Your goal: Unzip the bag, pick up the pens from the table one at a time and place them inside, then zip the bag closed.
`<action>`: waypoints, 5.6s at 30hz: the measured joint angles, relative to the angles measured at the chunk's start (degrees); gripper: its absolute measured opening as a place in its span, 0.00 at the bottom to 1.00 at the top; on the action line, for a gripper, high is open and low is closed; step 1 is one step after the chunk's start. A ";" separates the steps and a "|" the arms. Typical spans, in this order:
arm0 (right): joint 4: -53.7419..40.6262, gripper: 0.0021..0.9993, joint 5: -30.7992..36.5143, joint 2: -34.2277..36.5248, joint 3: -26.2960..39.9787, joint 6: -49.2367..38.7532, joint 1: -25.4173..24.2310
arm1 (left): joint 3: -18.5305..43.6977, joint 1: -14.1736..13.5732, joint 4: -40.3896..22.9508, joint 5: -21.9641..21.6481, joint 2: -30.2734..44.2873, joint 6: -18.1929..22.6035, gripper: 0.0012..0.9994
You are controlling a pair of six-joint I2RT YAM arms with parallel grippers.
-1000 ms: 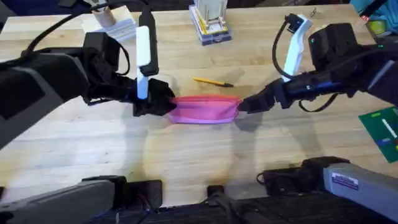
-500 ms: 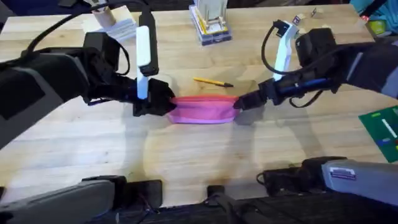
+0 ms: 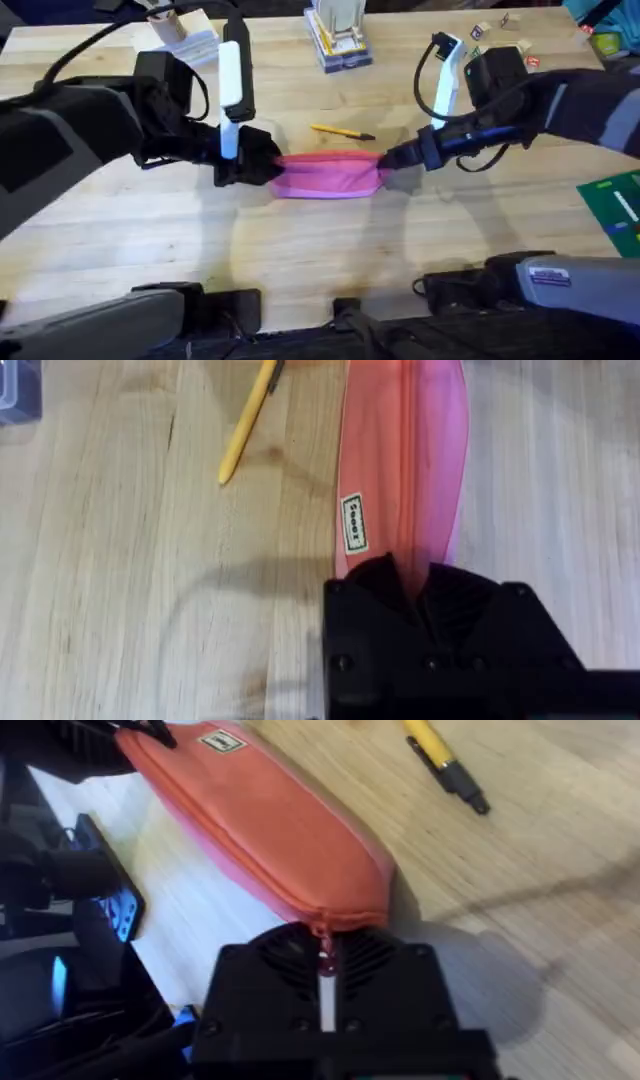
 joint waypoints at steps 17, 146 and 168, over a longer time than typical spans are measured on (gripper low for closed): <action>-14.05 0.03 1.76 -2.41 7.01 0.17 0.03 | 0.00 -0.28 0.17 0.45 0.00 0.00 0.04; -26.61 1.00 8.66 1.99 24.15 -54.62 -1.89 | 0.13 -0.26 0.55 -0.45 0.00 0.02 0.04; -20.10 0.99 8.04 14.41 24.15 -58.30 1.67 | 0.13 -0.26 0.55 -0.45 0.00 0.02 0.04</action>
